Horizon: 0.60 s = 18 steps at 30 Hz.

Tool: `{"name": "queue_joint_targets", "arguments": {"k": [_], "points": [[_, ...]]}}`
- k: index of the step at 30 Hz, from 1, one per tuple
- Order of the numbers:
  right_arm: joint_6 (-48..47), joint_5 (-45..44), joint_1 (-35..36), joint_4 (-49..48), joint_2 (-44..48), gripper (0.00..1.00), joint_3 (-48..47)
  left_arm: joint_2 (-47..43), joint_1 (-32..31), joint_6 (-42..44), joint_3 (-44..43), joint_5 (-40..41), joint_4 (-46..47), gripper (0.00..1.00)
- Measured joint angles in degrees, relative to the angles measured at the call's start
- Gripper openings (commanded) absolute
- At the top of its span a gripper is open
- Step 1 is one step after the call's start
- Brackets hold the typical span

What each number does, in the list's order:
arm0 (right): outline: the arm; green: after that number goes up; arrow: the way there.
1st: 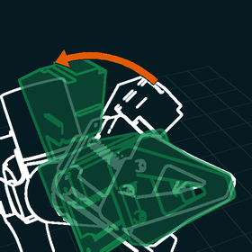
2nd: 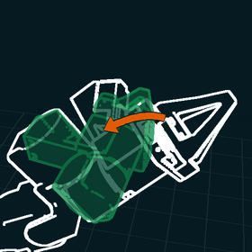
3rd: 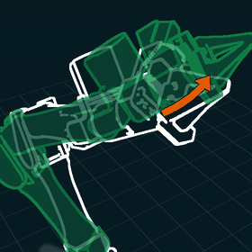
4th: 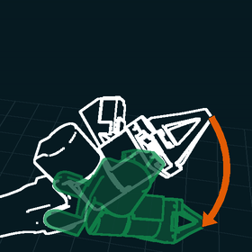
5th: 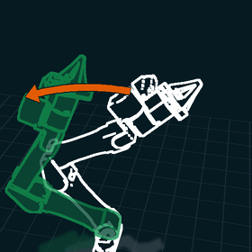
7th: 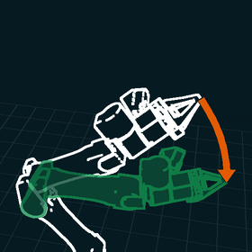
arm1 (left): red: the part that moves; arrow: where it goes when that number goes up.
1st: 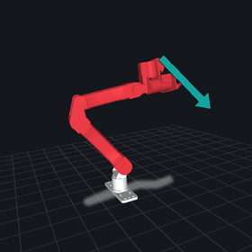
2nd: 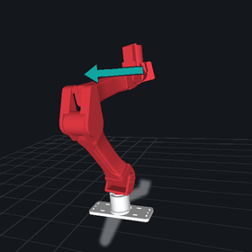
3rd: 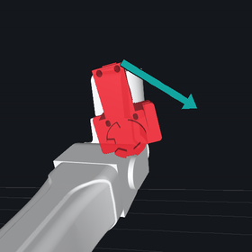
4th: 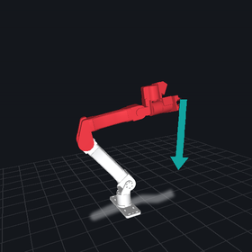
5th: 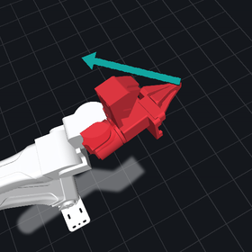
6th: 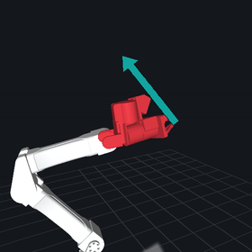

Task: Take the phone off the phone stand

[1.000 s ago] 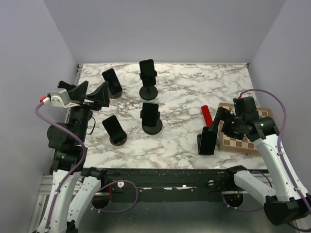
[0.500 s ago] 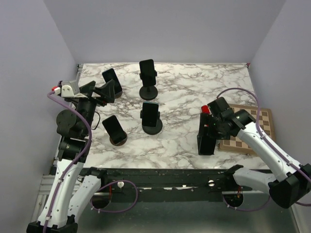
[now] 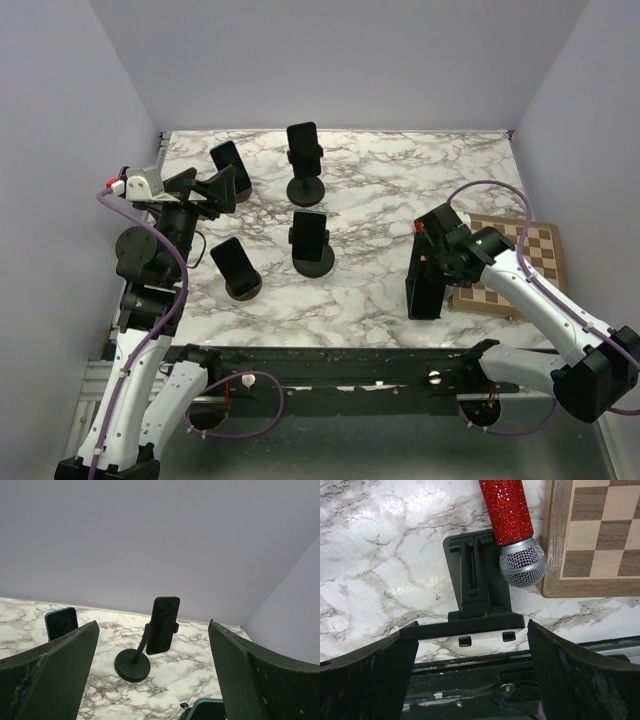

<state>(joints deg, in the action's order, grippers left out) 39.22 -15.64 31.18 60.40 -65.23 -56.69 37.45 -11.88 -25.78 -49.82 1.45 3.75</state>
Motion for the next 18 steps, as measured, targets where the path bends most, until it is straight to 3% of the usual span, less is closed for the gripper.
{"name": "queue_joint_targets", "arguments": {"k": [12, 18], "points": [[1.07, -1.22, 0.00, -3.50, -0.76, 0.84, 1.62, -0.11, 0.00, 0.02, 0.00, 0.02, -0.04, 0.99], [1.27, -1.81, 0.00, -3.54, -0.76, 0.73, 1.62, -0.33, 0.00, 0.02, 0.00, 0.02, -0.04, 0.99]]}}
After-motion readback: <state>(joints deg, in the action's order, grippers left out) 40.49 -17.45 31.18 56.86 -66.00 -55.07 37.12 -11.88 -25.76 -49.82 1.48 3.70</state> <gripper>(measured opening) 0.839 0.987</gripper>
